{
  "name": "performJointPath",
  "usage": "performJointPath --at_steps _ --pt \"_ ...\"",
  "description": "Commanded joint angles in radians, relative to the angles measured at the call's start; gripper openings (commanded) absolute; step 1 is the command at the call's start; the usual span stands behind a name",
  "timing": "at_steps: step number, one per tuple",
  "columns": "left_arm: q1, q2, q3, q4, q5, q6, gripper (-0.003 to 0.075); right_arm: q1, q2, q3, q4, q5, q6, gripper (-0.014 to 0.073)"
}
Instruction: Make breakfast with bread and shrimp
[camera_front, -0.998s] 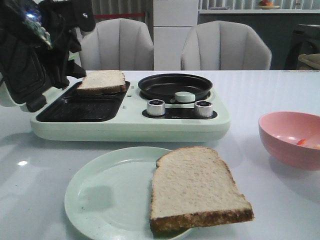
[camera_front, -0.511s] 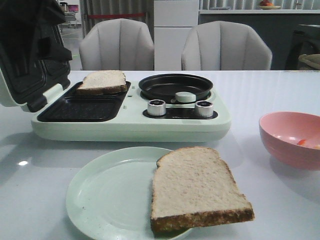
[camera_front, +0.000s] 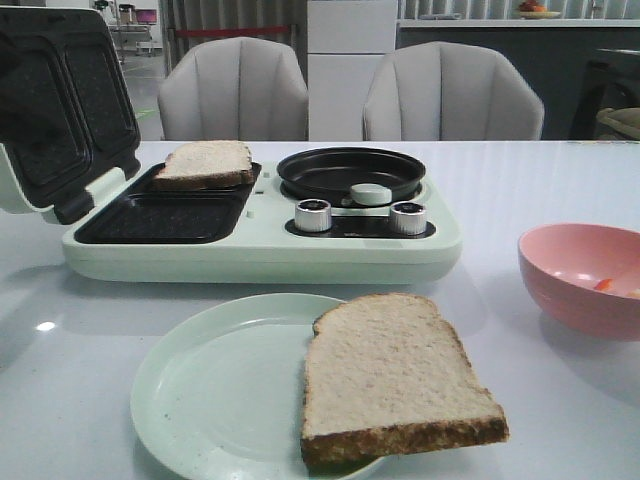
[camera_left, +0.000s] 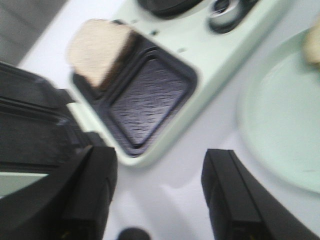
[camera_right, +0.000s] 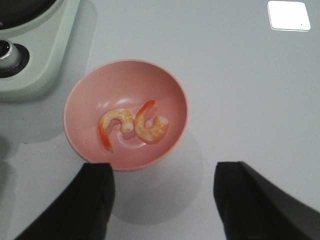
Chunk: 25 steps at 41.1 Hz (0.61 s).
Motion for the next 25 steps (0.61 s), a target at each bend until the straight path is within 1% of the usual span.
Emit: performJointPath --at_steps 1,5,9,13,19,25 --pt "-0.006 -0.104 -0.027 -0.192 -0.044 0.103 0.0436 -0.004 -0.002 -0.028 -0.013 -0.068 -0.003 0.0538" --pt "-0.006 -0.198 -0.027 -0.28 -0.005 0.1 0.0436 -0.004 -0.002 -0.028 -0.013 -0.068 -0.003 0.0538" --pt "-0.006 -0.309 -0.014 -0.398 -0.001 0.099 0.0436 -0.004 -0.002 -0.028 -0.013 -0.068 -0.003 0.0538" --pt "-0.006 -0.405 -0.003 -0.482 -0.003 0.099 0.0436 -0.004 -0.002 -0.028 -0.013 -0.068 -0.003 0.0538" --pt "-0.006 -0.502 0.003 -0.565 0.001 0.099 0.0436 -0.004 -0.002 -0.028 -0.013 -0.068 -0.003 0.0538" --pt "-0.006 -0.537 0.004 -0.586 0.003 0.099 0.0436 -0.004 -0.002 -0.028 -0.013 -0.068 -0.003 0.0538"
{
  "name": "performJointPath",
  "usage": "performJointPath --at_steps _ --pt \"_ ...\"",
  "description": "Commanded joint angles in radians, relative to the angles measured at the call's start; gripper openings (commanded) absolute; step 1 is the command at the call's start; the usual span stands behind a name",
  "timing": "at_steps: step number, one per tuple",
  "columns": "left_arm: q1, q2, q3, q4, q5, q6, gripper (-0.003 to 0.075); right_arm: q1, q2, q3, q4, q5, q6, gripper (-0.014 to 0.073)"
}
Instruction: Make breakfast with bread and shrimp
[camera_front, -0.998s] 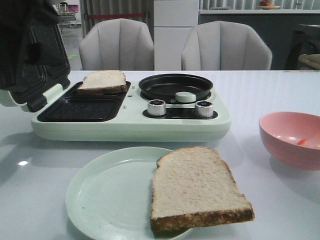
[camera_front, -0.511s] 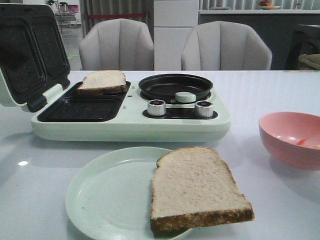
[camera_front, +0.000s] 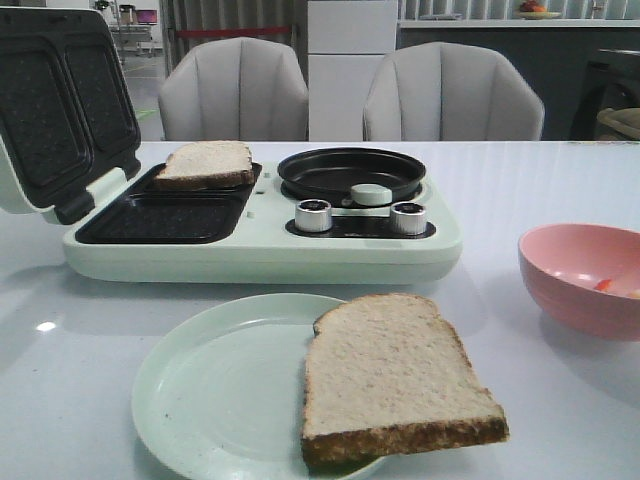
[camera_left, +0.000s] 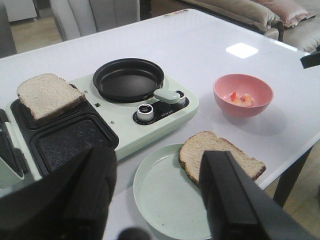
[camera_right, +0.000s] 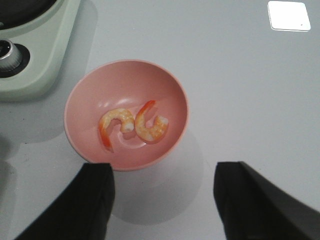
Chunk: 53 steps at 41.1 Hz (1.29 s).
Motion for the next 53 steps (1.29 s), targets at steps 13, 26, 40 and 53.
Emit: performJointPath --at_steps 13,26,40,53 --pt "-0.006 -0.003 -0.028 -0.013 -0.072 0.001 0.0436 0.007 0.004 -0.029 0.17 -0.066 -0.005 0.0538" --pt "-0.006 -0.003 -0.028 -0.013 -0.075 0.001 0.0436 0.235 0.186 -0.029 0.507 0.152 -0.2 0.0538" --pt "-0.006 -0.003 -0.028 -0.013 -0.075 0.001 0.0436 0.317 0.474 -0.108 0.818 0.115 -0.45 0.0538" --pt "-0.006 -0.003 -0.028 -0.013 -0.075 0.001 0.0436 0.317 0.689 -0.23 0.872 0.125 -0.508 0.0538"
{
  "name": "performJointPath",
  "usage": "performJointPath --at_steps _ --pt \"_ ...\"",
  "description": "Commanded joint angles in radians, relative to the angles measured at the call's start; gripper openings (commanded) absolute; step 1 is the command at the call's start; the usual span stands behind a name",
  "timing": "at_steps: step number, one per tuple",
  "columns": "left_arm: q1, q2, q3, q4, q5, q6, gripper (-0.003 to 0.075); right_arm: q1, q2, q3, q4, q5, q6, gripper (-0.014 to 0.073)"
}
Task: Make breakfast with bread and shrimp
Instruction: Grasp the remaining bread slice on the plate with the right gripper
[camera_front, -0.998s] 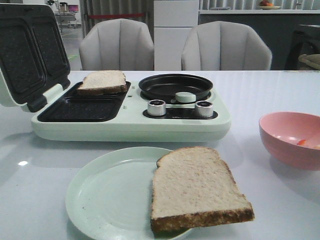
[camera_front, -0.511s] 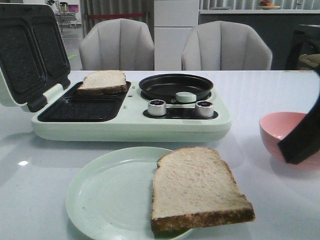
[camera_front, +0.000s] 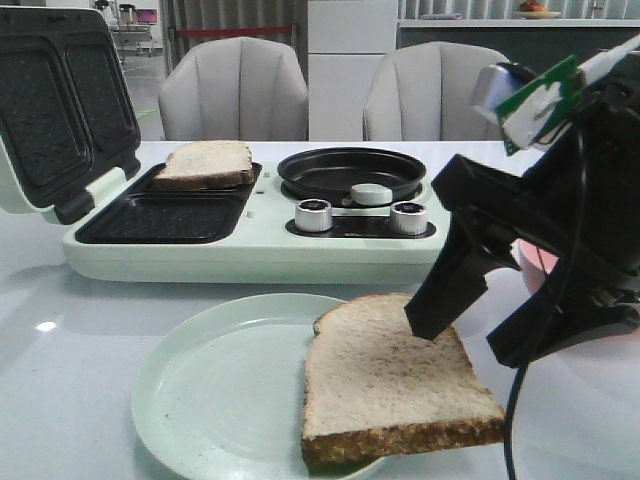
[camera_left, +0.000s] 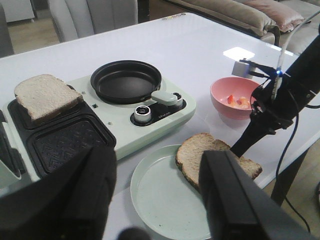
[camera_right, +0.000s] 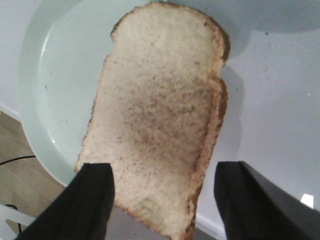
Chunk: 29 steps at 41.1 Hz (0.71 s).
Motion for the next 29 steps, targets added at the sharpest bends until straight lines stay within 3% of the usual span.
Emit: performJointPath --at_steps 1,24,29 --pt "-0.006 0.004 -0.028 -0.004 -0.076 -0.001 0.0436 0.001 0.022 -0.054 0.04 -0.006 -0.018 0.0538" --pt "-0.006 0.004 -0.028 -0.004 -0.076 -0.001 0.0436 0.001 0.186 -0.155 0.042 0.046 -0.018 0.0533" --pt "-0.006 0.004 -0.028 -0.004 -0.076 -0.001 0.0436 0.001 0.183 -0.155 0.042 0.064 -0.019 0.0408"
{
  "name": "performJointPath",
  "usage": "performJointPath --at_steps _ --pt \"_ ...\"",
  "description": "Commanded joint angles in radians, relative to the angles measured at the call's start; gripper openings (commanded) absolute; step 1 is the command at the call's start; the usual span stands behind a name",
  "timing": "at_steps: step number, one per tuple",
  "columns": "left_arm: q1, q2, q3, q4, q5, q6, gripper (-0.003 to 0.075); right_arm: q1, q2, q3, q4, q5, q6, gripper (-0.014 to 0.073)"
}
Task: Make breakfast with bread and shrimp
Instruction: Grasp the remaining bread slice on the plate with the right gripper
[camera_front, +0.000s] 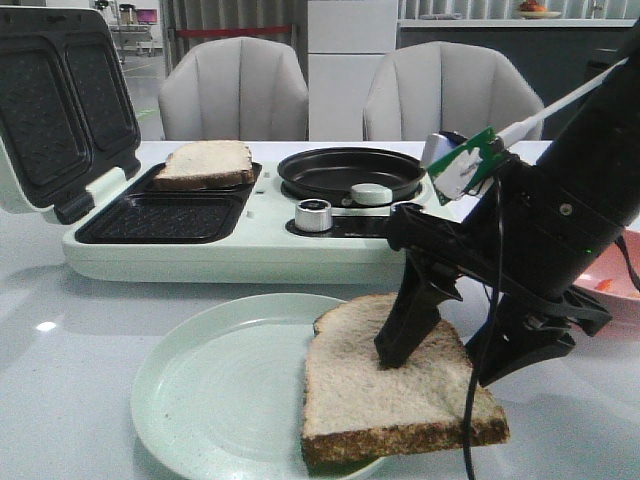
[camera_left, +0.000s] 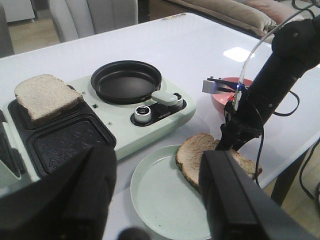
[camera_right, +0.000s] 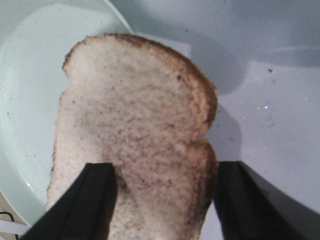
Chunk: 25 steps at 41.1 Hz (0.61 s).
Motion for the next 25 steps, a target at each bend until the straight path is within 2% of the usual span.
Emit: performJointPath --at_steps 1,4,9,20,25 --pt "-0.006 0.004 -0.028 -0.004 -0.076 -0.001 0.0436 0.001 -0.04 -0.027 0.029 0.032 -0.013 0.0378" --pt "-0.006 0.004 -0.028 -0.004 -0.076 -0.001 0.0436 0.001 -0.045 -0.027 0.027 0.039 -0.013 0.0277" --pt "-0.006 0.004 -0.028 -0.004 -0.076 -0.001 0.0436 0.001 -0.067 -0.028 0.025 0.053 -0.013 0.0175" --pt "-0.006 0.004 -0.028 -0.004 -0.076 -0.001 0.0436 0.001 -0.182 -0.031 0.013 0.074 -0.013 0.0039" --pt "-0.006 0.004 -0.028 -0.002 -0.076 -0.001 0.0436 0.001 -0.237 -0.065 0.022 0.089 -0.013 0.0035"
